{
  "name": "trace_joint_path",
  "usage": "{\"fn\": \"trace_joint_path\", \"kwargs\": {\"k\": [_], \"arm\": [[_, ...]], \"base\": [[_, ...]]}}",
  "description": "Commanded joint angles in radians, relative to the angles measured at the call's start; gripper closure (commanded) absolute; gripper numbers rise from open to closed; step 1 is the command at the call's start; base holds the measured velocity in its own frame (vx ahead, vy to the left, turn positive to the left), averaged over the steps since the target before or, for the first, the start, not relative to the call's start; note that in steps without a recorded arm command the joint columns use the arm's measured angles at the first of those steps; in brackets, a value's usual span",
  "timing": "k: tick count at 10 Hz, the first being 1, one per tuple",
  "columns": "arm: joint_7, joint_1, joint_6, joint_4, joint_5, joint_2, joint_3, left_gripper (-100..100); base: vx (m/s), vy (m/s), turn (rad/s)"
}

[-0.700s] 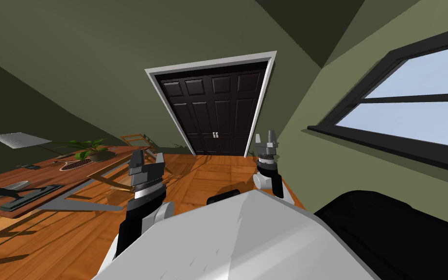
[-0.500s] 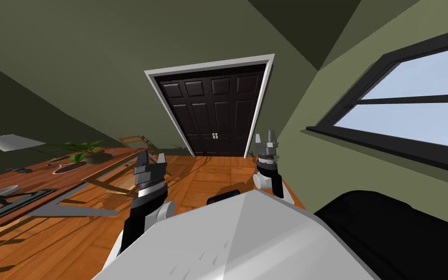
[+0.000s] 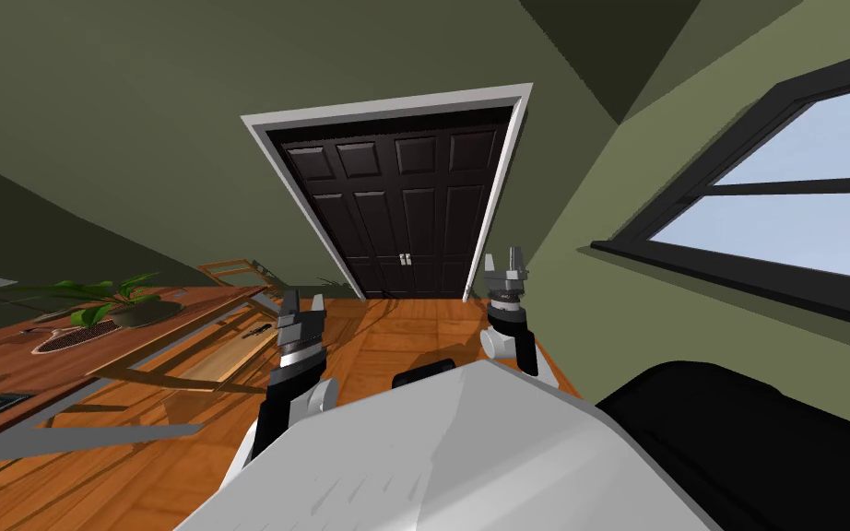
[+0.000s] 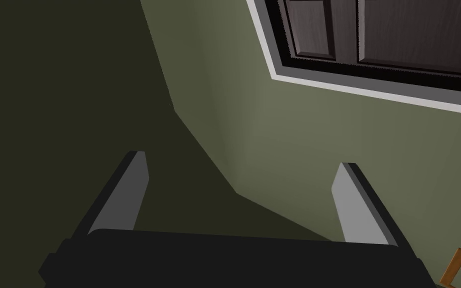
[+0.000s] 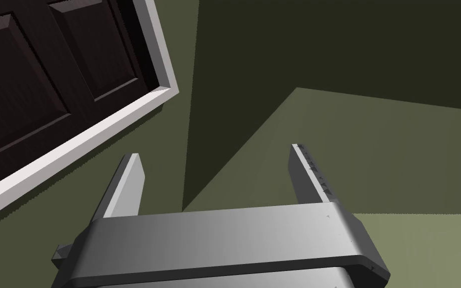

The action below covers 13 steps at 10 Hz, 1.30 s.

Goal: Pull the door open

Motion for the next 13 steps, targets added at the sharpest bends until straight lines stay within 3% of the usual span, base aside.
{"fn": "trace_joint_path", "kwargs": {"k": [1,13], "arm": [[0.009,-0.006,-0.006,0.031,0.004,0.008,0.002,-100],[0.054,-0.083,-0.065,0.3,0.019,0.049,-0.003,-100]], "base": [[0.123,-0.026,-0.07],[0.098,-0.006,-0.054]]}}
